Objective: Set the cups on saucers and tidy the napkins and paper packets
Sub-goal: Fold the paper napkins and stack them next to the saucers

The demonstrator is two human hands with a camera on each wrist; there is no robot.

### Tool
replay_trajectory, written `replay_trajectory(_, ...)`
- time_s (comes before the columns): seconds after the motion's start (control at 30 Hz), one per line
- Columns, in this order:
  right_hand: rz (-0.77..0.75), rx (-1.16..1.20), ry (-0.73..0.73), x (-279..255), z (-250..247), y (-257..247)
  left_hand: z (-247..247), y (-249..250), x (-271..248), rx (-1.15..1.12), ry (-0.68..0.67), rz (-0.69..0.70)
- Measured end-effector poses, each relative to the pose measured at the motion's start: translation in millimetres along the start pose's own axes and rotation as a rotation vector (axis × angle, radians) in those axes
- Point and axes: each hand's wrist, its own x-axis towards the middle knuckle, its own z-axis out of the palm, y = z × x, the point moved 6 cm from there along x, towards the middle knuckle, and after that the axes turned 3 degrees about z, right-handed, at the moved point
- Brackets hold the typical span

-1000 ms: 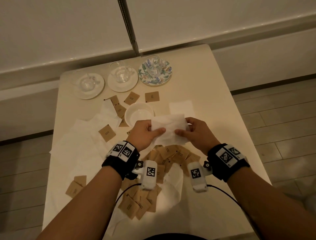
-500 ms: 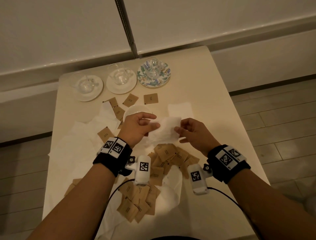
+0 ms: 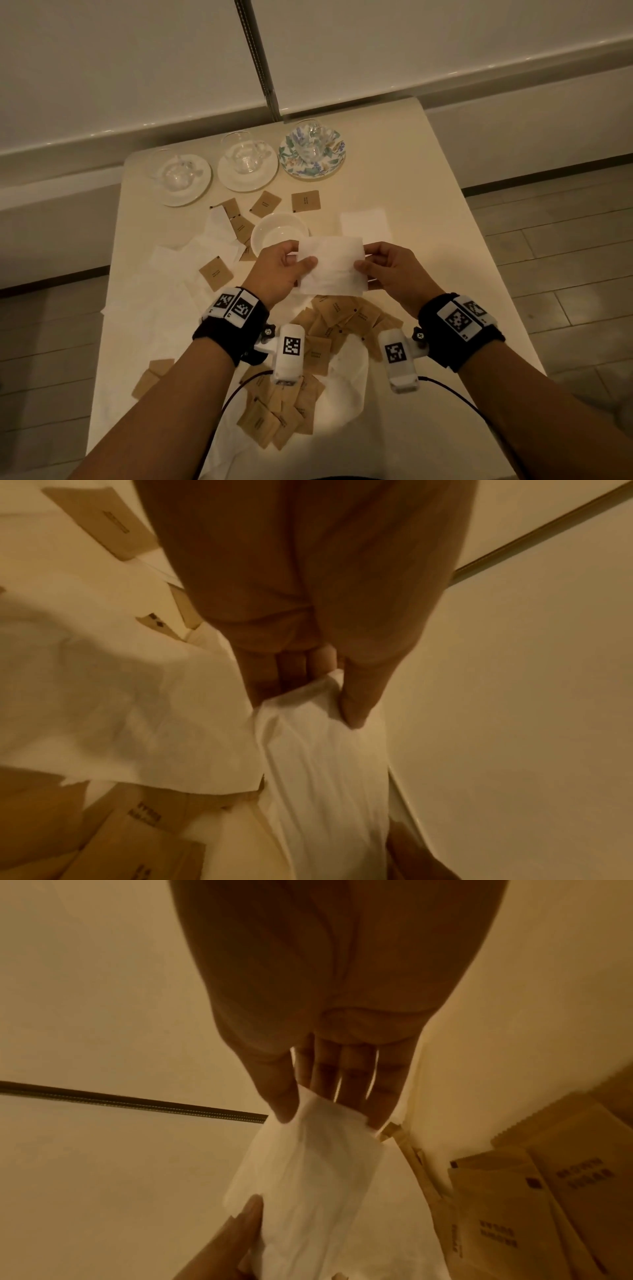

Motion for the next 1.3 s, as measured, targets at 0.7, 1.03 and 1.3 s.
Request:
replay_trajectory(0.7,-0.18,-0.282,0.071,10,-12,-31,1,11,3,0.014,-0.082,0.083)
replay_trajectory(1.03,-0.155,-0.162,0.187,13,-24,-16,-5,2,-2,-0.108,0.08,0.084)
replay_trajectory(1.3,-0.136,-0.095,0.183,10,-27,-16,-9,-3,-1,-0.067,0.11,0.102)
